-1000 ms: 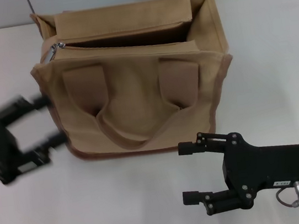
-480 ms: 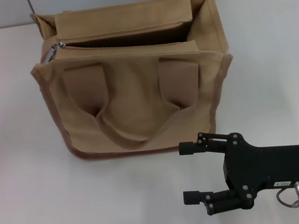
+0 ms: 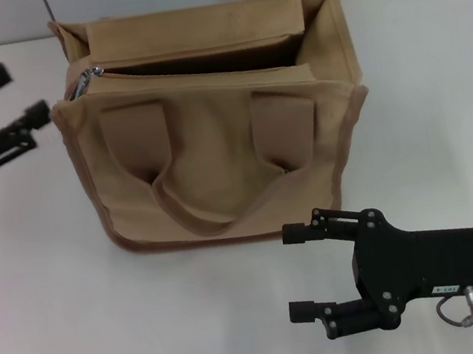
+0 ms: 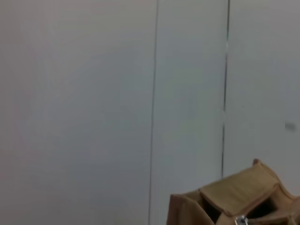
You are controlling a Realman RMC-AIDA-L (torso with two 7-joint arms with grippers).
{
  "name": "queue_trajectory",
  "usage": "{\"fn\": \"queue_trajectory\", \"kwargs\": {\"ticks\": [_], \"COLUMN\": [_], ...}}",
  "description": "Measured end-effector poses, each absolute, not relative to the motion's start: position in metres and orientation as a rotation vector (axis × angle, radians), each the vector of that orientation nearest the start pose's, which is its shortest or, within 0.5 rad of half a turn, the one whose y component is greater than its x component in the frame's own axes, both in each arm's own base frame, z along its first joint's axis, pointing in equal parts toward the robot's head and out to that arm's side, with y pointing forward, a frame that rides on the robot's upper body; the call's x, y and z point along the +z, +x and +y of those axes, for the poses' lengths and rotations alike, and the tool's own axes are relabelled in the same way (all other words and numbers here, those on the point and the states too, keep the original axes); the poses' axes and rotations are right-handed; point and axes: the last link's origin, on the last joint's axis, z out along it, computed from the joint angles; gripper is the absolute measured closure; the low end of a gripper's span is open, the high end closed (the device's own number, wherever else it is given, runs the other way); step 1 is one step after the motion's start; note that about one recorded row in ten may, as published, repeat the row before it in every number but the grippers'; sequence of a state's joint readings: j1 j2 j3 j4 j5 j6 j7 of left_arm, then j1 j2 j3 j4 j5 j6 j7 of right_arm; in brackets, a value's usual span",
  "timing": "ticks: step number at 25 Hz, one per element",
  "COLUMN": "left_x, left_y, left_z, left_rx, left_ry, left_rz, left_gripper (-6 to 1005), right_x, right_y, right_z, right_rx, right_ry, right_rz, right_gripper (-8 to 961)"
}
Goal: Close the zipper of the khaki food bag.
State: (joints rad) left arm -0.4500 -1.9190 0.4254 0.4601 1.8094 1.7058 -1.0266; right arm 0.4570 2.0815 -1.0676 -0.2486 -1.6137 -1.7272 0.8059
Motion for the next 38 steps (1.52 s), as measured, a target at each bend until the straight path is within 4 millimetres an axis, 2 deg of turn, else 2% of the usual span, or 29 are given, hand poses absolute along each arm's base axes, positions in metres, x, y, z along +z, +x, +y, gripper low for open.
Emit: {"fn": "queue_trajectory", "kwargs": {"ticks": [8, 17, 23, 28, 33, 38], "left_x": [0.063, 0.064, 0.080, 0.092, 0.073, 0.046], "left_y": [-0.303, -0.301, -0.307, -0.312, -0.309, -0.297], "left_z": [0.341, 0.343, 0.330, 0.324, 0.330, 0.349], "left_rx": [-0.759, -0.725, -0.734, -0.740, -0.690, -0.599], "left_ry": [-2.403, -2.424, -2.431, -2.396, -2.432, -2.482], "left_rz": [-0.355, -0.315, -0.288, -0.292, -0.301, -0.285], "left_gripper": [232, 237, 419, 494, 493, 528], "right_x": [-0.066, -0.065, -0.066, -0.066, -0.066, -0.066], "right_y": [0.252, 0.253, 0.252, 0.252, 0.252, 0.252], "right_z": [0.239, 0.239, 0.239, 0.239, 0.239, 0.239], "right_rx": [1.156, 1.158, 1.161, 1.163, 1.163, 1.170], "right_ry": [-2.845, -2.841, -2.838, -2.838, -2.839, -2.841], "right_rz": [0.269, 0.273, 0.277, 0.283, 0.284, 0.283], "right_gripper": [119, 120, 119, 119, 119, 120]}}
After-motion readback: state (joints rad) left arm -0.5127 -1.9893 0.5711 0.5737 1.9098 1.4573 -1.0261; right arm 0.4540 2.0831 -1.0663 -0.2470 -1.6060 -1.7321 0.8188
